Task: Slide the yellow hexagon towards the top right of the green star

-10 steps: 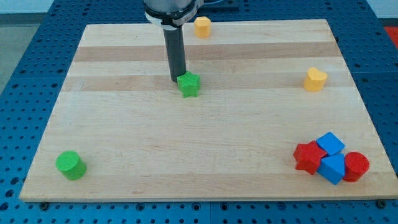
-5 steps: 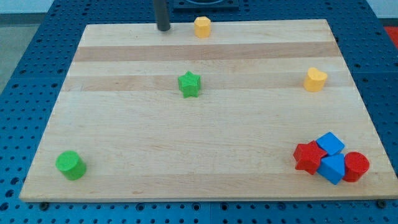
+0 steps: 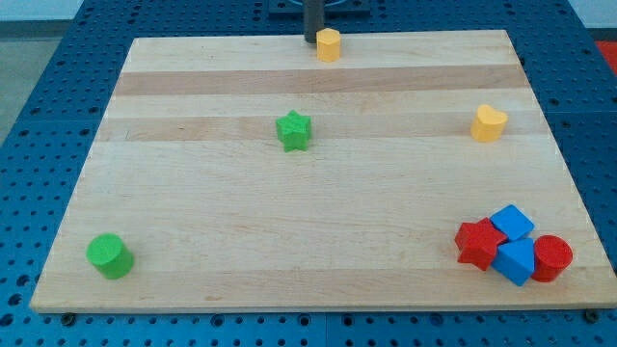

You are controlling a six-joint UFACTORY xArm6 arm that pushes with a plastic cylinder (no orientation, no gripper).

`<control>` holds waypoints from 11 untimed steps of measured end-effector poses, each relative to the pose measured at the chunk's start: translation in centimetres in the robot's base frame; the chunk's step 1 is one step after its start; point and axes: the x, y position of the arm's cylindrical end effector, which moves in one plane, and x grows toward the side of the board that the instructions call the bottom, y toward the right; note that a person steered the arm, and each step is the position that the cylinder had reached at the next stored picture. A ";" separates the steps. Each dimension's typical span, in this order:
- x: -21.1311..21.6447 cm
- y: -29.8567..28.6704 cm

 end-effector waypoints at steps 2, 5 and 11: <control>1.8 4.1; 8.8 3.1; 14.3 -2.1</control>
